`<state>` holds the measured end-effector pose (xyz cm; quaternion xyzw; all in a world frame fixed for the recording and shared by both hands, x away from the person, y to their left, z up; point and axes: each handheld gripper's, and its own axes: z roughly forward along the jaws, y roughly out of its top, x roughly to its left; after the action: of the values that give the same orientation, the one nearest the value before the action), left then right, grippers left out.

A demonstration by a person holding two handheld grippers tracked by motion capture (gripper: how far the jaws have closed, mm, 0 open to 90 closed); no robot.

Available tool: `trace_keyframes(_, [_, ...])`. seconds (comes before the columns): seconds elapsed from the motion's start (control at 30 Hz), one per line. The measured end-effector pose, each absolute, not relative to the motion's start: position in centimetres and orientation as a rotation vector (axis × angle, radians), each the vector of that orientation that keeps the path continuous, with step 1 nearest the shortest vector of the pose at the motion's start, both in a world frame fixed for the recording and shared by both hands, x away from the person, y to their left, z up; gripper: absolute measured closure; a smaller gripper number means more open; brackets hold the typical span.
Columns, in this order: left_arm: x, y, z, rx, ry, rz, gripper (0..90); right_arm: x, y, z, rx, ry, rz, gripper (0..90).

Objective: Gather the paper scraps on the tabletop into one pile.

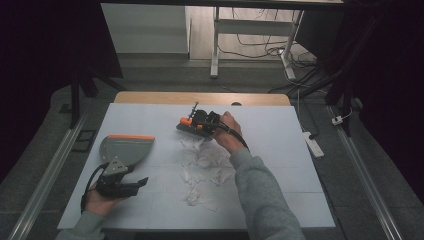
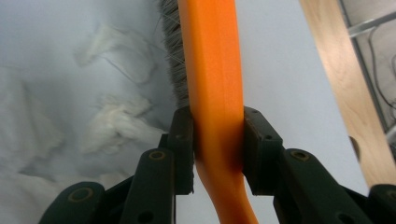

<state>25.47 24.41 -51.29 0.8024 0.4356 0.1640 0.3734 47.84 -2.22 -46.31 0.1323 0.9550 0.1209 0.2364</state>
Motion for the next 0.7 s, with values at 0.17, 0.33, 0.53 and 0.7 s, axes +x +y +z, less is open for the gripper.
trace_keyframes(0.17, [25.4, 24.4, -51.3, 2.060, 1.112, 0.422, 31.1, 46.5, -1.6, -46.5, 0.266, 2.635, 0.281, 68.1])
trace_keyframes(0.33, [25.4, 24.3, -51.3, 2.063, 1.112, 0.422, 31.1, 44.7, -2.5, -46.3, 0.170, 2.679, 0.276, 68.6])
trace_keyframes(0.53, [25.4, 24.3, -51.3, 2.061, 1.115, 0.423, 31.1, 42.5, -4.8, -45.7, 0.159, 2.734, 0.360, 70.4])
trace_keyframes(0.7, [25.3, 24.2, -51.2, 2.064, 1.114, 0.427, 31.1, 42.1, -6.3, -45.0, 0.185, 2.741, 0.410, 70.3])
